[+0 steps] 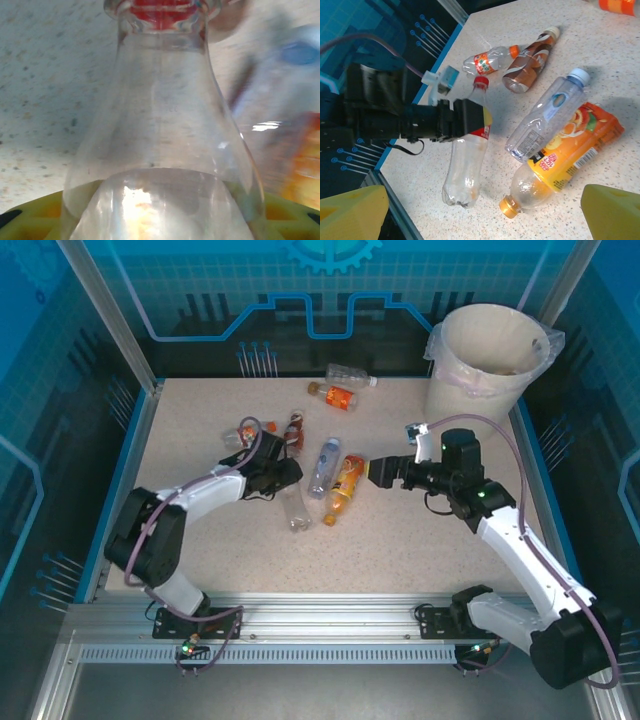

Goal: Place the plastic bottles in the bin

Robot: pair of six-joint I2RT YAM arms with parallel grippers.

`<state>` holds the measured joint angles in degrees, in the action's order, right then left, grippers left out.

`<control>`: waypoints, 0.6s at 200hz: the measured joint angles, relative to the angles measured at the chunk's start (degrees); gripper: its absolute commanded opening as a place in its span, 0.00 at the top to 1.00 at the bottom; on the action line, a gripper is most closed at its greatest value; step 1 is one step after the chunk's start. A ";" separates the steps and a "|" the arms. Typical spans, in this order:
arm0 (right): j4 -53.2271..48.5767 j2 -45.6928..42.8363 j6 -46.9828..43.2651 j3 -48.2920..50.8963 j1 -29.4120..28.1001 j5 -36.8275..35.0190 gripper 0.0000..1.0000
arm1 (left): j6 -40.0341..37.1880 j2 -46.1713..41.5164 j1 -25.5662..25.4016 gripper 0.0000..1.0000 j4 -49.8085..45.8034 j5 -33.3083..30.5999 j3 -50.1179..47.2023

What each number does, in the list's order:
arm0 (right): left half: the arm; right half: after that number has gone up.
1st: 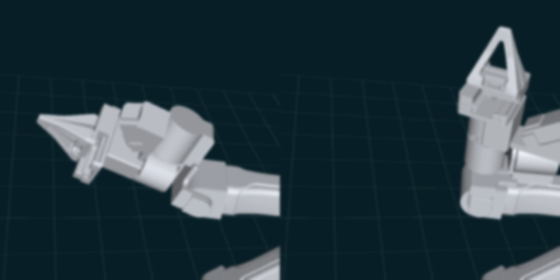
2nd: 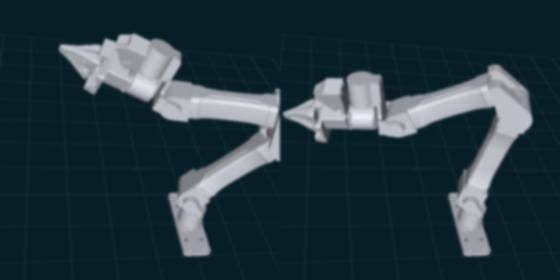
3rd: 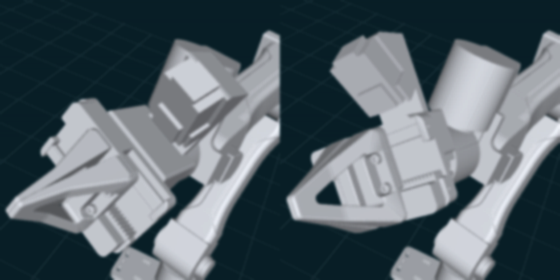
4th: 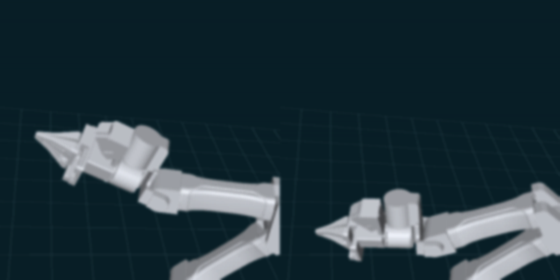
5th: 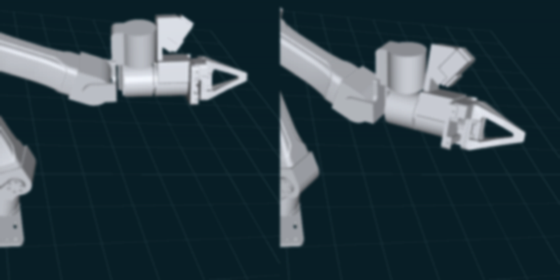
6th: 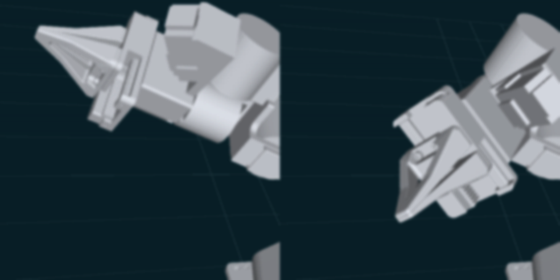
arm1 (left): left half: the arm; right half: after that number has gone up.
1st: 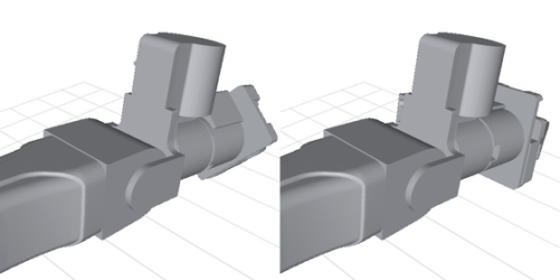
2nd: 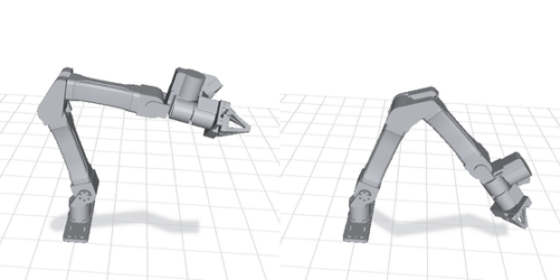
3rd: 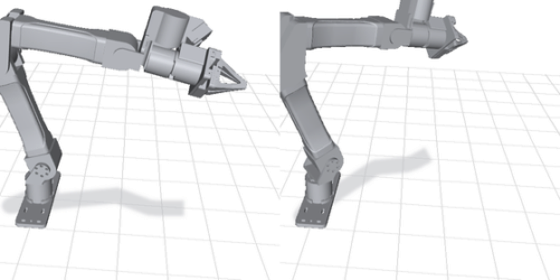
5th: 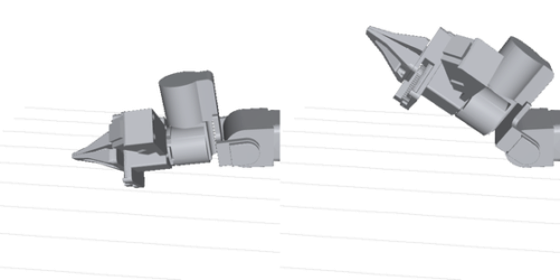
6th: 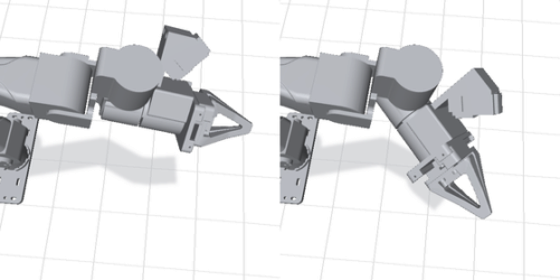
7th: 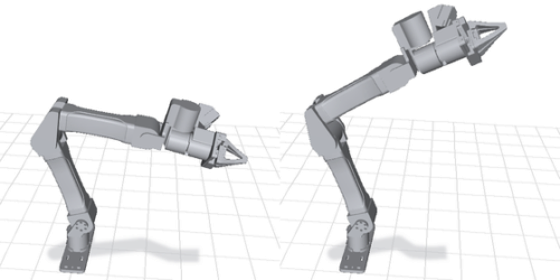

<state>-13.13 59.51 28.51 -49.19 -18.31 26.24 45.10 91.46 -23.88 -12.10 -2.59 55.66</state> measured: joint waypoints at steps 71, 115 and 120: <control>5.31 0.02 0.35 2.05 -6.82 -1.31 0.00 | 1.29 -9.55 -6.23 0.50 20.98 7.32 -1.64; 5.70 2.78 -0.74 1.84 -10.69 2.19 0.00 | 1.25 -9.60 -10.43 0.50 35.95 12.44 -2.23; 5.51 3.04 -0.90 1.84 -11.08 2.34 0.00 | 1.22 -9.62 -10.73 0.50 37.24 12.85 -2.23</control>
<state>-7.62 62.54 27.62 -47.35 -29.39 28.58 46.33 81.84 -34.61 25.15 10.26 53.43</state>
